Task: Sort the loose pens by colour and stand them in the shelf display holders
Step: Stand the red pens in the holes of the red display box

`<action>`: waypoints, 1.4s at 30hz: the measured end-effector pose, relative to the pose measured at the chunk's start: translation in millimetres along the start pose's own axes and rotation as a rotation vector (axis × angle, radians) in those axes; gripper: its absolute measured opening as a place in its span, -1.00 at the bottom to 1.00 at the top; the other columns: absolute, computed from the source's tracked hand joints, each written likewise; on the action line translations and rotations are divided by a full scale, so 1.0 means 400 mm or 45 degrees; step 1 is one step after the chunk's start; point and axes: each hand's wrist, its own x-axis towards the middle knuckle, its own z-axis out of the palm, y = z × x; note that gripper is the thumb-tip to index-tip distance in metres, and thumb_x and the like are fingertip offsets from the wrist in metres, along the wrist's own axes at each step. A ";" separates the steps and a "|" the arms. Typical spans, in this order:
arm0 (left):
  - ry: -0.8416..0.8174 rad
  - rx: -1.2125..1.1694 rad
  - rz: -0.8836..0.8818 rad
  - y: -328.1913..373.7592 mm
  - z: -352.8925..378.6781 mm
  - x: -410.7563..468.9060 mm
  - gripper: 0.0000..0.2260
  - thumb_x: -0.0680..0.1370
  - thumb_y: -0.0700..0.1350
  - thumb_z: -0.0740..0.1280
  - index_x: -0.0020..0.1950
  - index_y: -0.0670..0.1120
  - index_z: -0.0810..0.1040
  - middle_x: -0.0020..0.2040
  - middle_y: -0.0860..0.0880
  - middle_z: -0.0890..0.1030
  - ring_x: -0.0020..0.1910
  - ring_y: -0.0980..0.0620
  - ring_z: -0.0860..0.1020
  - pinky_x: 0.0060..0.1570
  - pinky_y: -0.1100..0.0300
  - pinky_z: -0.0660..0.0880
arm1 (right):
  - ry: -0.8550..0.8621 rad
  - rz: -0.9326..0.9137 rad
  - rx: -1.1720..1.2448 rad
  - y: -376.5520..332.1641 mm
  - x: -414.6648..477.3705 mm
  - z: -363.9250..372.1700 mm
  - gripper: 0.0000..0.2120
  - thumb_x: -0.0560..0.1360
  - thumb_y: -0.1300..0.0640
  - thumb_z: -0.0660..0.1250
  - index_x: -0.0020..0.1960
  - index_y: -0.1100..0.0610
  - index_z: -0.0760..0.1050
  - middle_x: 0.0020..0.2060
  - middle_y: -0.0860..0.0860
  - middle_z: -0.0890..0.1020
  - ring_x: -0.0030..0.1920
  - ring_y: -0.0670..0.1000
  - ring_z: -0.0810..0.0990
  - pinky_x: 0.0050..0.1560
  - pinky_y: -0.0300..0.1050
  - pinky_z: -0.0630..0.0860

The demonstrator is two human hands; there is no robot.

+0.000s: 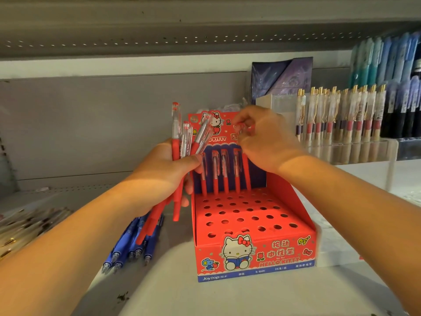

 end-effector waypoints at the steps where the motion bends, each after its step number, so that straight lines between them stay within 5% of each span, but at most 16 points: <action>1: -0.009 0.004 0.002 0.000 0.001 0.000 -0.85 0.62 -0.06 0.31 -0.09 -0.10 0.54 -0.46 -0.12 0.57 -0.55 -0.14 0.52 -0.40 0.03 0.49 | 0.002 0.013 0.007 0.000 0.000 -0.001 -0.75 0.53 0.31 0.26 0.10 0.05 0.57 -0.04 -0.07 0.57 -0.02 -0.06 0.56 0.00 -0.22 0.51; 6: -0.026 0.029 -0.007 0.005 0.003 -0.005 -0.83 0.62 -0.05 0.31 -0.05 -0.14 0.53 -0.50 -0.10 0.55 -0.57 -0.12 0.52 -0.47 0.09 0.48 | 0.005 0.073 0.037 0.004 0.001 -0.004 -0.73 0.51 0.38 0.25 0.07 0.08 0.54 -0.05 0.01 0.61 -0.05 0.03 0.62 0.03 -0.01 0.61; 19: -0.043 0.060 -0.026 0.010 0.002 -0.010 -0.82 0.63 -0.05 0.30 -0.09 -0.13 0.55 -0.50 -0.11 0.54 -0.58 -0.13 0.53 -0.57 0.23 0.40 | -0.028 0.127 0.001 -0.002 -0.002 -0.004 -0.70 0.52 0.40 0.22 0.07 0.04 0.50 0.03 0.07 0.59 0.00 0.07 0.60 0.08 0.01 0.60; 24: -0.049 0.050 -0.020 0.013 0.000 -0.013 -0.83 0.63 -0.07 0.30 -0.07 -0.15 0.54 -0.50 -0.11 0.55 -0.57 -0.13 0.52 -0.59 0.20 0.43 | -0.153 0.151 -0.219 -0.004 -0.008 0.000 -0.64 0.50 0.41 0.22 0.24 0.13 0.38 0.00 0.11 0.57 -0.02 0.13 0.59 0.03 0.06 0.59; 34: -0.045 0.029 -0.020 0.010 -0.001 -0.013 -0.83 0.63 -0.06 0.30 -0.07 -0.15 0.55 -0.49 -0.11 0.55 -0.58 -0.13 0.51 -0.63 0.24 0.38 | -0.315 0.123 -0.593 -0.017 -0.007 -0.017 -0.63 0.53 0.36 0.27 0.31 0.19 0.37 0.17 0.18 0.52 0.14 0.17 0.54 0.04 -0.08 0.46; 42: -0.047 -0.007 0.020 0.015 0.001 -0.016 -0.80 0.62 -0.07 0.30 -0.11 -0.17 0.54 -0.52 -0.11 0.46 -0.61 -0.08 0.41 -0.65 0.23 0.33 | -0.265 0.052 -0.666 0.003 0.007 -0.016 -0.79 0.58 0.25 0.28 0.20 0.18 0.50 0.03 0.12 0.54 -0.05 0.09 0.51 -0.06 -0.15 0.40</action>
